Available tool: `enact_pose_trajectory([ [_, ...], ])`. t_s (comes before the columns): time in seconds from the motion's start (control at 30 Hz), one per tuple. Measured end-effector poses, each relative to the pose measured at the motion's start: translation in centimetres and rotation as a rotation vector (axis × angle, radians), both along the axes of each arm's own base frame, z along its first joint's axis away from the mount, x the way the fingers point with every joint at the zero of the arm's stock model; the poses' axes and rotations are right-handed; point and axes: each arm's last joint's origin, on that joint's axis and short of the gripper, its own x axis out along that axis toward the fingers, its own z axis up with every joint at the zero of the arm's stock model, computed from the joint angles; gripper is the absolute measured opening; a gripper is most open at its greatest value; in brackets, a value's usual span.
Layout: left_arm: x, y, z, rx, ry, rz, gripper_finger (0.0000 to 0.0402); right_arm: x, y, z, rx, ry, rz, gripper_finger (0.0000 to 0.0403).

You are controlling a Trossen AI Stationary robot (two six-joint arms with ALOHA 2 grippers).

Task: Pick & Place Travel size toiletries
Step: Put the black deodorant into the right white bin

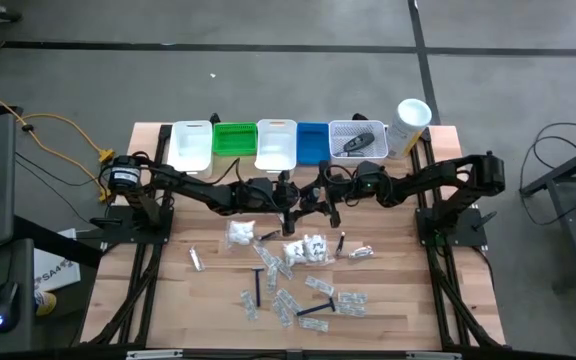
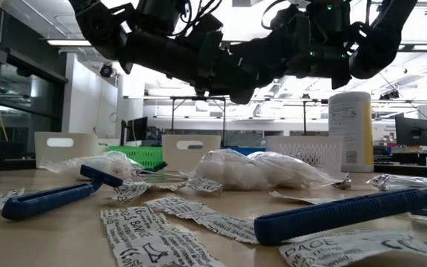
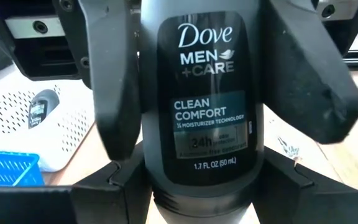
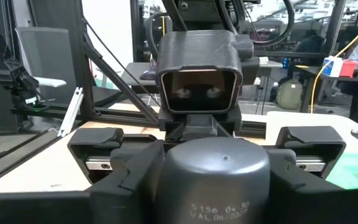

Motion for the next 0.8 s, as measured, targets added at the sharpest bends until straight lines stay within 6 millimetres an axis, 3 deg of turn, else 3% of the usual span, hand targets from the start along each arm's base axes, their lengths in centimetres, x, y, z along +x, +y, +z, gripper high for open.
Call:
enact_pose_trajectory([
  [0.4, 0.0, 0.0, 0.0, 0.01, 0.004, 0.009, 0.0224, 0.0, -0.2, -0.2, 0.028, 0.027, -0.014, 0.0174],
  [0.8, -0.1, 0.2, -0.2, 0.024, 0.026, 0.062, 0.0228, -0.3, -1.7, -0.3, 0.083, 0.05, -0.053, 0.0174],
])
